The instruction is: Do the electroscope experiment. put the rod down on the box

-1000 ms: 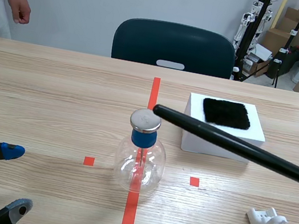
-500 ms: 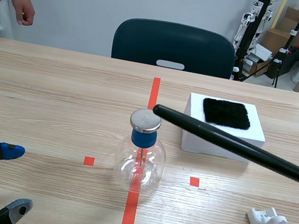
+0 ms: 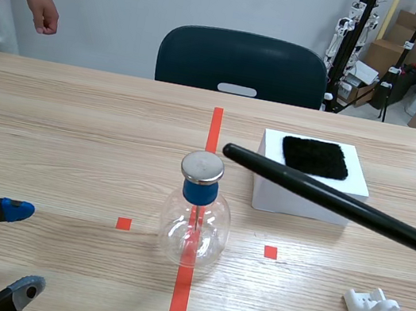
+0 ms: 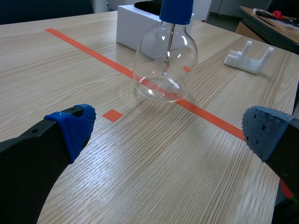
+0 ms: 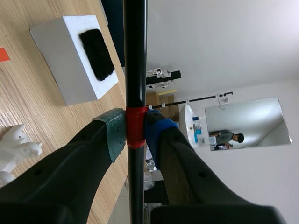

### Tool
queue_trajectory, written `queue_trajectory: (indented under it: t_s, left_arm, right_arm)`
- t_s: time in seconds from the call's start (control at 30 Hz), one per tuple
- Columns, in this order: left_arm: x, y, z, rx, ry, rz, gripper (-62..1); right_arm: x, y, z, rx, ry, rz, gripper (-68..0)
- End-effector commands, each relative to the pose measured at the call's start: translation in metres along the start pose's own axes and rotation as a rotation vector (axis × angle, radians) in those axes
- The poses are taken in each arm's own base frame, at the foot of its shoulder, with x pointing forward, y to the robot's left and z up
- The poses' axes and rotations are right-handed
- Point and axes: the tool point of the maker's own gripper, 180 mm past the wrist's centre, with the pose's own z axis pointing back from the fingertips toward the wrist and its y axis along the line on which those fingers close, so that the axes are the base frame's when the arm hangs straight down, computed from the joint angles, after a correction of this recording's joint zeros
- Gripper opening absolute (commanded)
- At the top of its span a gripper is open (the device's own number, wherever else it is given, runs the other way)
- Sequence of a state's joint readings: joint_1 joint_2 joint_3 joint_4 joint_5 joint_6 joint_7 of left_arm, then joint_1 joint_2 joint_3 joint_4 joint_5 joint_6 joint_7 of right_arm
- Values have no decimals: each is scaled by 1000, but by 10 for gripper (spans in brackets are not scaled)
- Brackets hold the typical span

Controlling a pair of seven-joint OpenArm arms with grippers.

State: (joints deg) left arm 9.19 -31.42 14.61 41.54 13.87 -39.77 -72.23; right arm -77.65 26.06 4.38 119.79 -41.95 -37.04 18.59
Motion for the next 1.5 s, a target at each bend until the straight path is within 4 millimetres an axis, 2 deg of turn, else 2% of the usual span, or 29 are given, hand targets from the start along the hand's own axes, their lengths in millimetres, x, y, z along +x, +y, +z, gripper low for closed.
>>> queue_trajectory:
  t_s: [0.0,0.17,0.37,0.57,0.63,0.8,1.13,1.27,1.47]
  left_arm:
    - [7,3,-2,7,-31,-6,14]
    - [7,3,-2,7,-31,-6,14]
    - [7,3,-2,7,-31,-6,14]
    - [7,3,-2,7,-31,-6,14]
    - [7,3,-2,7,-31,-6,14]
    - [7,3,-2,7,-31,-6,14]
    - [7,3,-2,7,-31,-6,14]
    - [7,3,-2,7,-31,-6,14]
    - [7,3,-2,7,-31,-6,14]
  right_arm:
    - [3,-3,0,-11,-7,-2,-636]
    - [-3,-17,-16,-84,-6,-35,-636]
    - [-20,-22,-36,-104,49,-263,-636]
    - [-20,-33,-44,-150,33,-258,-635]
    - [-13,-27,-45,-105,-5,-201,-635]
    - [-5,8,-49,121,-66,-109,-636]
    - [-40,63,-53,553,29,95,-636]
    - [-50,75,-50,706,36,164,-636]
    - [-57,79,-49,846,26,217,-636]
